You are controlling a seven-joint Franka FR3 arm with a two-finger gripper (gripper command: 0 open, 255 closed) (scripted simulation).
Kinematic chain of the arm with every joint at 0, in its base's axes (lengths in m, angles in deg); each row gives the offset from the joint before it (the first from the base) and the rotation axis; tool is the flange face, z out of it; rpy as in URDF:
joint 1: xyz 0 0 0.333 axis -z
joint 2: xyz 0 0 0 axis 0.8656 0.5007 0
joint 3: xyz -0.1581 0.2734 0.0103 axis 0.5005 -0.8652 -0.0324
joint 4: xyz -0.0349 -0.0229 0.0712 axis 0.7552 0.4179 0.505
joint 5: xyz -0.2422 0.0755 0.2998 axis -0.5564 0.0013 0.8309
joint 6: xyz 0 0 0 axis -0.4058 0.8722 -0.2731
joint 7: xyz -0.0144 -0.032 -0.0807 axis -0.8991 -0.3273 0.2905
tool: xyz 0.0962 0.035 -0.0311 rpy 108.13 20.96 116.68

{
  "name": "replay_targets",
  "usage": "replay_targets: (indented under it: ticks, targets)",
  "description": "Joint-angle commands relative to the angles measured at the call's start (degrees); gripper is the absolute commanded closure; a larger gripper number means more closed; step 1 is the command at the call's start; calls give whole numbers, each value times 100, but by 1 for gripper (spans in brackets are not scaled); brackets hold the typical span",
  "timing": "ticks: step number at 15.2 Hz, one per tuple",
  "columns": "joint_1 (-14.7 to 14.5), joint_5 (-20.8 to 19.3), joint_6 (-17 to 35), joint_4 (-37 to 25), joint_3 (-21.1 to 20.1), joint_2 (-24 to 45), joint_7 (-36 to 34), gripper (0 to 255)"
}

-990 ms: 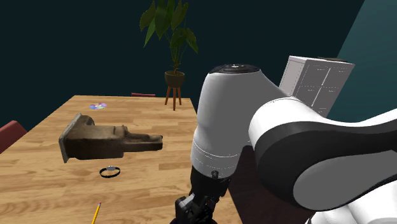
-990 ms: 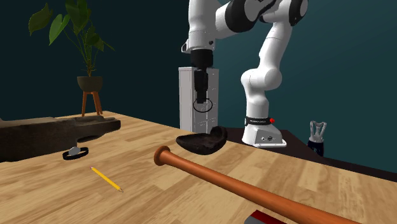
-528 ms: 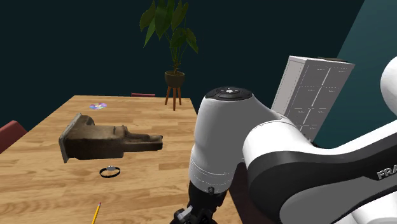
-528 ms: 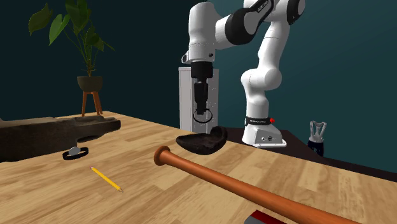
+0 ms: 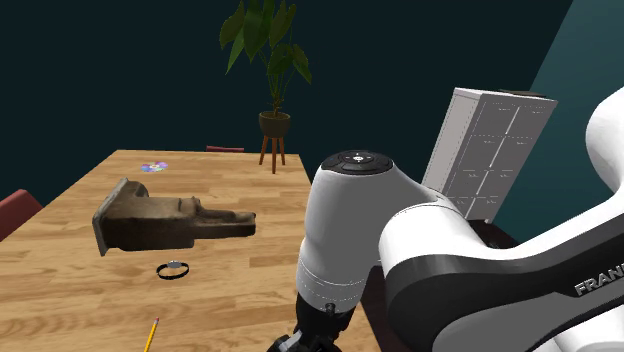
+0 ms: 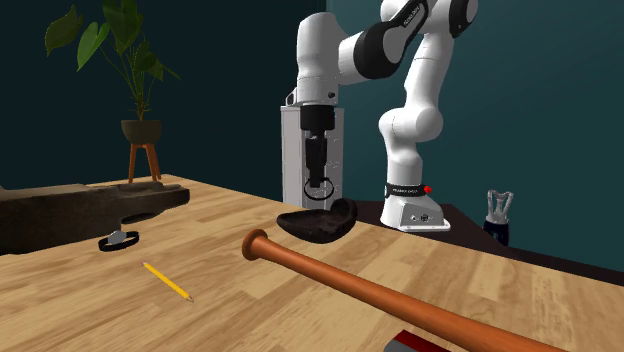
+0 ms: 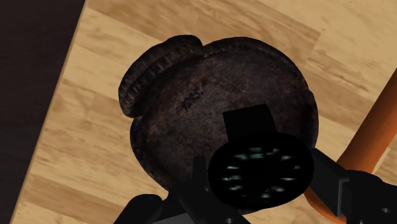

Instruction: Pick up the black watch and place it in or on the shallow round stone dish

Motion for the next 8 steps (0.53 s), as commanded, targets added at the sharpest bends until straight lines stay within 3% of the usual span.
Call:
replay_targets:
  ticks: [1, 2, 7, 8]
  targets:
    - [0, 0, 2, 0, 0, 1, 0, 255]
    - [0, 0, 2, 1, 0, 0, 0, 0]
    - [0, 0, 2, 1, 0, 0, 0, 0]
    - [-12, 14, -230, -93, 56, -141, 24, 0]
